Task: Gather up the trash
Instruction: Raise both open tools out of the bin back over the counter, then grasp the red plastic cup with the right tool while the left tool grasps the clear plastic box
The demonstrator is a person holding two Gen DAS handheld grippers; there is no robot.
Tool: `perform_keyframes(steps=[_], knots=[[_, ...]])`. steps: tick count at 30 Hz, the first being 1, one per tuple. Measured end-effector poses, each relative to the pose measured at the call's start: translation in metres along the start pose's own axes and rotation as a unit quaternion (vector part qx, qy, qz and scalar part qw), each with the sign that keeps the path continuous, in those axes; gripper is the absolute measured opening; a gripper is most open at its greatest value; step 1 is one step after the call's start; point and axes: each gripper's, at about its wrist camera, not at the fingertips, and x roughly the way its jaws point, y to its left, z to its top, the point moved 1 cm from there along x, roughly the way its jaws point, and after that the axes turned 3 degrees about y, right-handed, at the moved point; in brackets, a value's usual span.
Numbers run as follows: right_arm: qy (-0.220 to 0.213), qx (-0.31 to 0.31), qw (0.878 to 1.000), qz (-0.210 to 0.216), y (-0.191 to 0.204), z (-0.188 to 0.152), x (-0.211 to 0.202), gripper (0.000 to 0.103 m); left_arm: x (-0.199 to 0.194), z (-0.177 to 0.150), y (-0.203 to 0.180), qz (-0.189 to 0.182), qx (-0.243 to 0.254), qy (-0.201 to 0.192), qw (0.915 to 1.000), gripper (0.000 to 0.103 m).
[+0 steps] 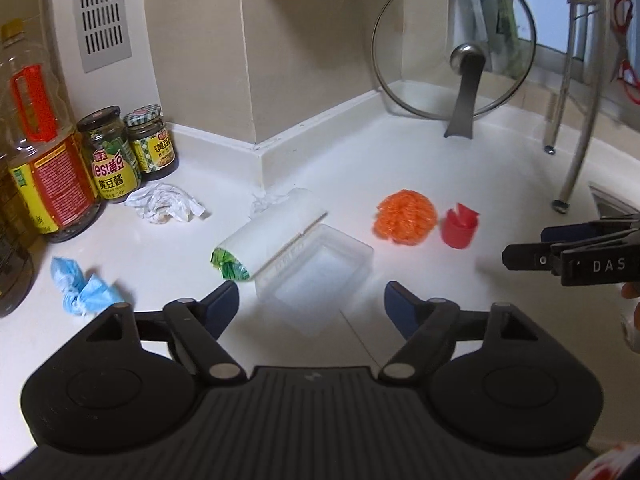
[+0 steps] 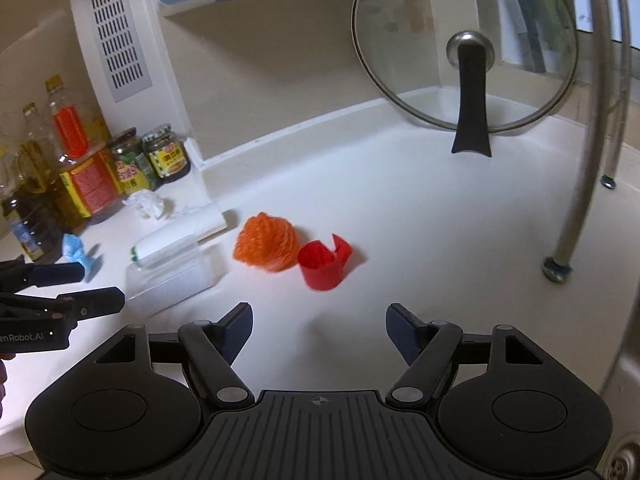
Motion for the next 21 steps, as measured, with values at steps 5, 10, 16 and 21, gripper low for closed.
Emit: perform_keyframes(steps=[5, 10, 16, 21], knots=[[0.004, -0.004, 1.000, 0.008, -0.007, 0.010, 0.021, 0.074, 0.022, 0.007, -0.002, 0.009, 0.016, 0.010, 0.9998, 0.081], [0.006, -0.007, 1.000, 0.010, -0.009, 0.016, 0.037, 0.074, 0.040, 0.010, -0.001, 0.014, 0.015, 0.026, 0.9994, 0.081], [0.009, -0.008, 1.000, 0.012, -0.012, 0.018, 0.046, 0.074, 0.054, 0.008, -0.001, 0.012, -0.005, 0.049, 0.9987, 0.081], [0.009, -0.014, 1.000, 0.015, -0.014, 0.018, 0.049, 0.074, 0.055, 0.004, -0.008, 0.010, -0.022, 0.060, 0.9979, 0.076]])
